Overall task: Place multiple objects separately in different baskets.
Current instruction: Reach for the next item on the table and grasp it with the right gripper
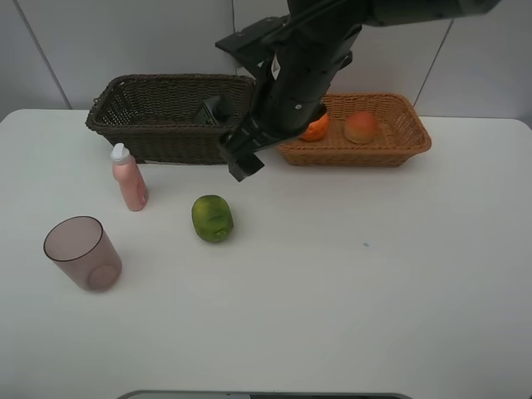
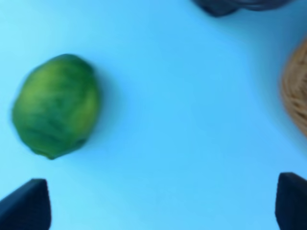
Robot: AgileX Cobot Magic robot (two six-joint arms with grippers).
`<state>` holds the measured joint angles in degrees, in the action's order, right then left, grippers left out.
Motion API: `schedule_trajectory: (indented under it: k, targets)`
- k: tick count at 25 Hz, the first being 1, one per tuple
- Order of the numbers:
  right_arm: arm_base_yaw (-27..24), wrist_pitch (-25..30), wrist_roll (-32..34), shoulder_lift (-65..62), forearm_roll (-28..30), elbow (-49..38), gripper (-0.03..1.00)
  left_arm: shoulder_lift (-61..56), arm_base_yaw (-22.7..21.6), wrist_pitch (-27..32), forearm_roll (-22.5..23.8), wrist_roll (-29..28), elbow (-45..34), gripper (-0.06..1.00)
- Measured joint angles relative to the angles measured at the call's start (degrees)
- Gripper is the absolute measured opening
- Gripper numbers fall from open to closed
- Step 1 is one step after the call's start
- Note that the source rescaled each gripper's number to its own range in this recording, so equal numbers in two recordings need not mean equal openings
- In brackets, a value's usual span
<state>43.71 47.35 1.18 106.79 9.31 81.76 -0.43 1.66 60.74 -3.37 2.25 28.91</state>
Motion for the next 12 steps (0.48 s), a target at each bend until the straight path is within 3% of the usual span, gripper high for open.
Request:
schedule_trajectory:
  k: [3,12]
  targets:
    - [1.93,2.13,0.42,2.24,-2.04,1.64,1.00,0.00,0.00,0.00,0.00,0.00,0.00,0.95]
    - [4.79,6.18,11.50,10.91,-4.04,11.54,1.00,0.00,0.00,0.00,0.00,0.00,0.00,0.95]
